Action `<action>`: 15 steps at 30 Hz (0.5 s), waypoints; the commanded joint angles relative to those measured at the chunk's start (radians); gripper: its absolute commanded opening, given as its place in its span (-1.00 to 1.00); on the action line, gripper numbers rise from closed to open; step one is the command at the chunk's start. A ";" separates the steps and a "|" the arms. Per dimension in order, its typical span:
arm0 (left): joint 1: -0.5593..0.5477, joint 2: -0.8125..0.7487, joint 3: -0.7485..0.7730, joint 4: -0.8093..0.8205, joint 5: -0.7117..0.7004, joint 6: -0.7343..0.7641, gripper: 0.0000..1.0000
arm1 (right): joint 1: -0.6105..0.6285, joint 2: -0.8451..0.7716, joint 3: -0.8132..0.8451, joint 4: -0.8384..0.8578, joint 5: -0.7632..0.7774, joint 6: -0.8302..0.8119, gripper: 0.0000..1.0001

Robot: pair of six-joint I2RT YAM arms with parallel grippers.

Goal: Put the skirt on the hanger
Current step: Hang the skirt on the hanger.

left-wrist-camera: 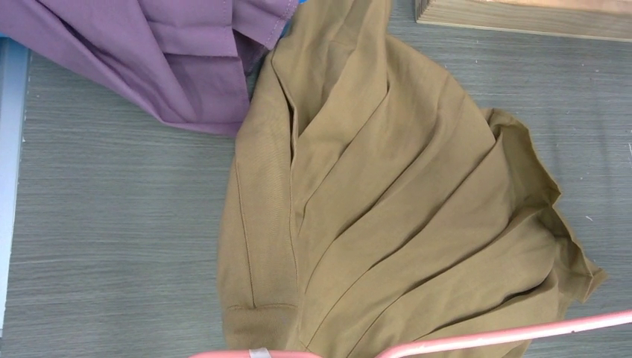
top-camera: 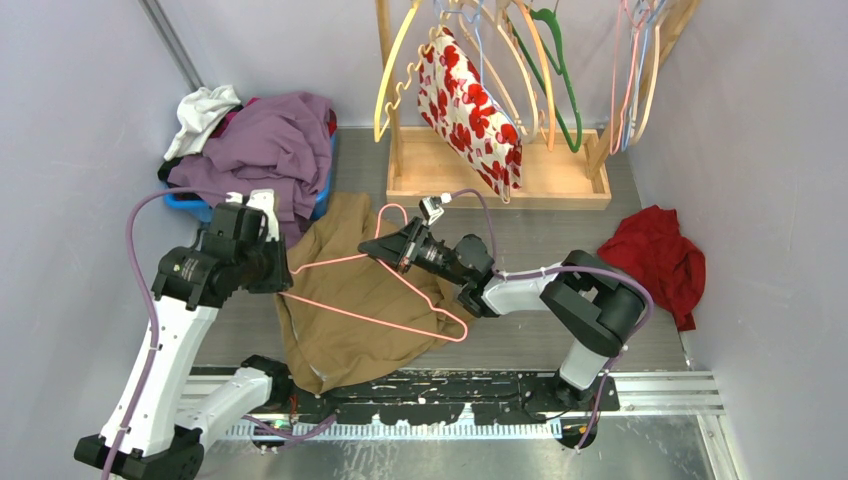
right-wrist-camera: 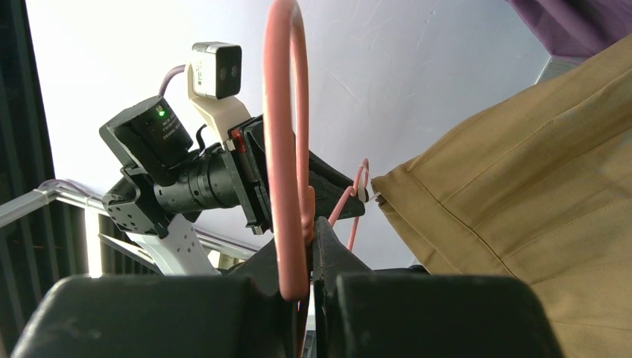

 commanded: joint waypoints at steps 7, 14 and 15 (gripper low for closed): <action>0.004 -0.007 0.057 0.052 0.079 -0.019 -0.59 | 0.007 -0.002 0.075 0.123 0.032 0.039 -0.98; 0.004 -0.007 0.078 0.068 0.111 -0.031 -0.60 | 0.016 0.027 0.102 0.123 0.040 0.046 -0.97; 0.005 -0.007 0.081 0.069 0.115 -0.033 -0.60 | 0.017 0.029 0.103 0.123 0.040 0.047 -0.98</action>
